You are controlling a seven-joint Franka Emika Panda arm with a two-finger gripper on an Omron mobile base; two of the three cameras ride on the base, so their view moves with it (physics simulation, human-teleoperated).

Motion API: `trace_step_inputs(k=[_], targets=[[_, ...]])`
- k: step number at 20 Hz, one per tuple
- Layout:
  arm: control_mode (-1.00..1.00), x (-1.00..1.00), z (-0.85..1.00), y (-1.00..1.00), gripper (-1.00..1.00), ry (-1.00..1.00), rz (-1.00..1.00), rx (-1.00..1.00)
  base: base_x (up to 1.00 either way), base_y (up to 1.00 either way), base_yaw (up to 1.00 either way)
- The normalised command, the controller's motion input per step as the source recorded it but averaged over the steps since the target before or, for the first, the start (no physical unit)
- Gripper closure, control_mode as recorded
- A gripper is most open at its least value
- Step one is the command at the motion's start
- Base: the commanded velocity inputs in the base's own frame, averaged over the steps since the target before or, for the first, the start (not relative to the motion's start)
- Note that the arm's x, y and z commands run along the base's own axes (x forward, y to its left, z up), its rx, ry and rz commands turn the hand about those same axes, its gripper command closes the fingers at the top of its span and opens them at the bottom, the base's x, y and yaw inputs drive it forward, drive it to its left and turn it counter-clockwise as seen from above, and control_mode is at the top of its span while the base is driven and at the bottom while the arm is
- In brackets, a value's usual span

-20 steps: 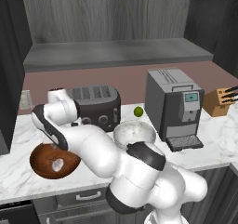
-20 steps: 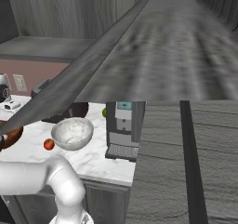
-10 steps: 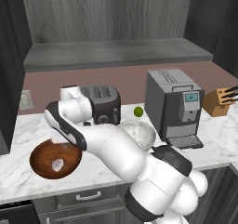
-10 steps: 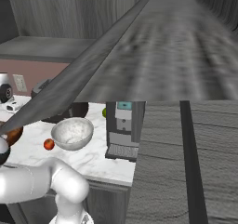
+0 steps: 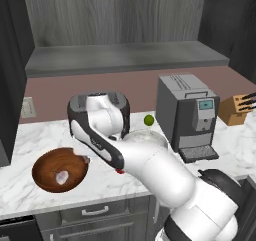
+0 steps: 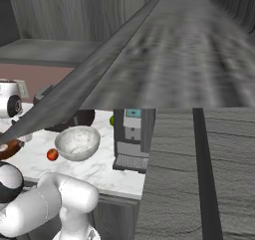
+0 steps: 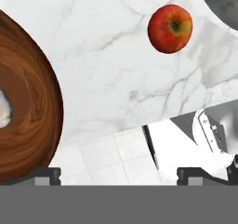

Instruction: Pick both bowls and place them on the counter. Then place the garlic in one bowl and place the apple in the other bowl.

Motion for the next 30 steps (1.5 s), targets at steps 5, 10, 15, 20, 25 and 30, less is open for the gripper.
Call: trace_step_inputs(k=[5, 10, 15, 20, 25, 30], targets=[[-1.00, -0.28, 0.01, -0.61, -1.00, 0.00, -0.18, 0.00, 0.00, 0.00, 0.00], [-1.00, -0.16, 0.00, -0.54, -1.00, 0.00, -0.16, 0.00, 0.00, 0.00, 0.00], [-1.00, -0.02, -0.01, -0.35, -1.00, 0.00, -0.12, -0.03, 0.00, 0.00, 0.00], [-1.00, 0.00, -0.06, -0.24, -1.00, 0.00, -0.04, -0.05, 0.00, 0.00, 0.00], [-1.00, 0.04, -0.07, -0.13, -1.00, 0.00, -0.02, -0.05, 0.00, 0.00, 0.00], [-1.00, 0.16, -0.16, -0.03, -1.00, 0.00, -0.01, -0.06, 0.00, 0.00, 0.00]])
